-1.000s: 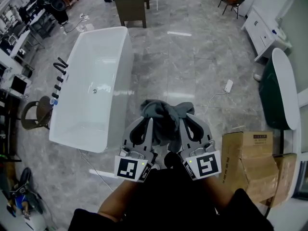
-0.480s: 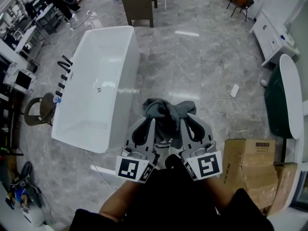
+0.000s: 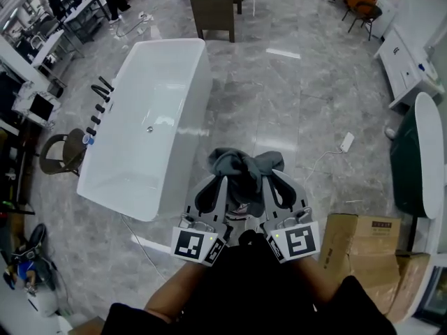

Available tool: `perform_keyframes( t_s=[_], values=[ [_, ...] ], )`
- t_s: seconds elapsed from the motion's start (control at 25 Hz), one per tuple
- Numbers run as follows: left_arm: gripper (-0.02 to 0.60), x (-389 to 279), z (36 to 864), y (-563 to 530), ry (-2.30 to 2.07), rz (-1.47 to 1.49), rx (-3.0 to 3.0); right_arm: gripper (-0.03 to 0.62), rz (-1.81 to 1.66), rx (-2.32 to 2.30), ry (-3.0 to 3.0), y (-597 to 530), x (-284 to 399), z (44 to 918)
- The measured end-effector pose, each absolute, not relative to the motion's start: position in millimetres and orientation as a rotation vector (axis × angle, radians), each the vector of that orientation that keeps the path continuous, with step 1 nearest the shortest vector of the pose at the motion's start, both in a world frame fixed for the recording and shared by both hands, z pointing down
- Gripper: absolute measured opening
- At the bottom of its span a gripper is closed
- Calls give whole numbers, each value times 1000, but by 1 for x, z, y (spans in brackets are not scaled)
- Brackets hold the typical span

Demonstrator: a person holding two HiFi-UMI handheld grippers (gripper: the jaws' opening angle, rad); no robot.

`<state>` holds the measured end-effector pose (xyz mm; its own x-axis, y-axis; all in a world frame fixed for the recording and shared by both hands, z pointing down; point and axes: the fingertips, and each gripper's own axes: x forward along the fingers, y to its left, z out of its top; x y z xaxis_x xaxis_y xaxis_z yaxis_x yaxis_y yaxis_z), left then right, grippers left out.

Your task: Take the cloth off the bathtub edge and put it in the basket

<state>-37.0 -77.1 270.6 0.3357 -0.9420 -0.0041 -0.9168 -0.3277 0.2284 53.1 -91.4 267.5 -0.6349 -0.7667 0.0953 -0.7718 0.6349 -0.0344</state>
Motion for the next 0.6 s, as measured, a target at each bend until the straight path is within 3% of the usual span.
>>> perform_keyframes(
  t_s=[0.6],
  values=[
    [28, -37, 346, -94, -1812, -81, 2204, 37, 293, 1098, -2821, -120, 57, 337]
  ],
)
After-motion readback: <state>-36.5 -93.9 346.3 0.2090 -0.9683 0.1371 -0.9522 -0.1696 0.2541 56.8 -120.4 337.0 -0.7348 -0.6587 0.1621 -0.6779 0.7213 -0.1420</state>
